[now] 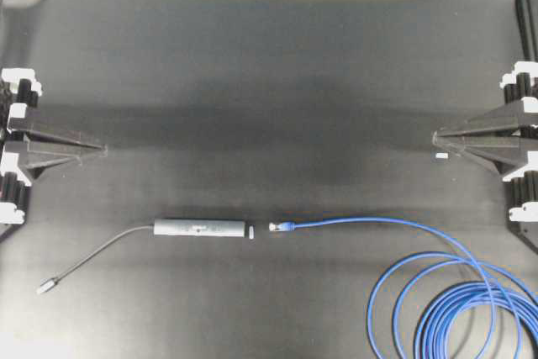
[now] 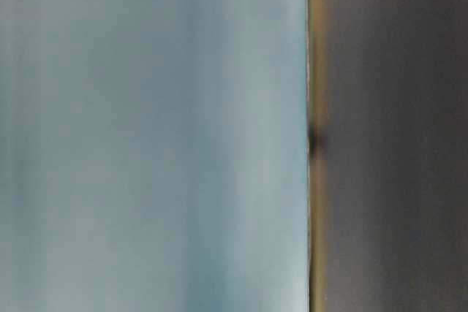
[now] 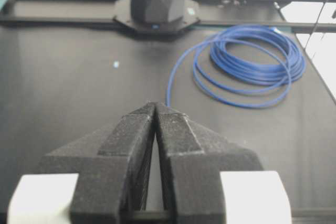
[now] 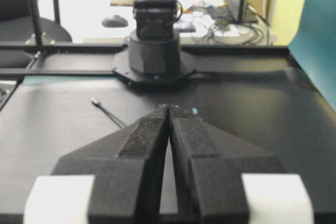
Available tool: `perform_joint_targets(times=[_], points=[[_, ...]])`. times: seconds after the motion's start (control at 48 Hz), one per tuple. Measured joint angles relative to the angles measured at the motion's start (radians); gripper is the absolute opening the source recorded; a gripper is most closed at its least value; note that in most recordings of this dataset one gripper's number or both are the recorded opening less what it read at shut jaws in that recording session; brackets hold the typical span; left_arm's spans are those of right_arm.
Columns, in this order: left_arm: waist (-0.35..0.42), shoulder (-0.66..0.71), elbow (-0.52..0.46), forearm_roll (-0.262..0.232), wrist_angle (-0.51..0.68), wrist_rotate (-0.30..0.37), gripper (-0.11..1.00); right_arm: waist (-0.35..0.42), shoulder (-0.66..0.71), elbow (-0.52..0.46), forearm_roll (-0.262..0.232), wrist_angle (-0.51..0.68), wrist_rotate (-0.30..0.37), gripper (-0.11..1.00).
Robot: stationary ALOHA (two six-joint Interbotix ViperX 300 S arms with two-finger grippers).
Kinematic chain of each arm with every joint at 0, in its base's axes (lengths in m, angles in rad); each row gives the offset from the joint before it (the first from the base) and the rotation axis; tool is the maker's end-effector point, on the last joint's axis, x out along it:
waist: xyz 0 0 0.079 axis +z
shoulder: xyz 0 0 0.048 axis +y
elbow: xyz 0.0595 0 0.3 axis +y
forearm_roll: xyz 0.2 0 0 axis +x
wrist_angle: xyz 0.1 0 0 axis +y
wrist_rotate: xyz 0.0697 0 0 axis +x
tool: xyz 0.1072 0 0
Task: Insert the LAN cable into the hub.
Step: 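Move the left gripper to the grey hub, right gripper to the blue plug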
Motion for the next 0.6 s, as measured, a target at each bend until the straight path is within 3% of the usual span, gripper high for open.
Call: perform_joint_targets(times=[0.083, 0.146, 0.354, 0.5, 0.604], points=[[-0.002, 0.041, -0.031, 0.026, 0.041, -0.017, 0.09, -0.002, 0.015, -0.008, 0.009, 0.017, 0.003, 0.01], [-0.011, 0.089, -0.061, 0.034, 0.077, -0.029, 0.0, -0.002, 0.046, -0.028, 0.028, 0.072, 0.018, 0.0], [-0.078, 0.235, -0.161, 0.037, 0.219, -0.031, 0.0, -0.002, 0.192, -0.123, 0.041, 0.31, 0.077, 0.0], [-0.11, 0.364, -0.209, 0.038, 0.328, -0.031, 0.0, 0.012, 0.298, -0.17, 0.04, 0.408, 0.081, 0.0], [-0.115, 0.413, -0.229, 0.038, 0.341, -0.037, 0.0, 0.018, 0.374, -0.199, 0.041, 0.451, 0.083, 0.0]])
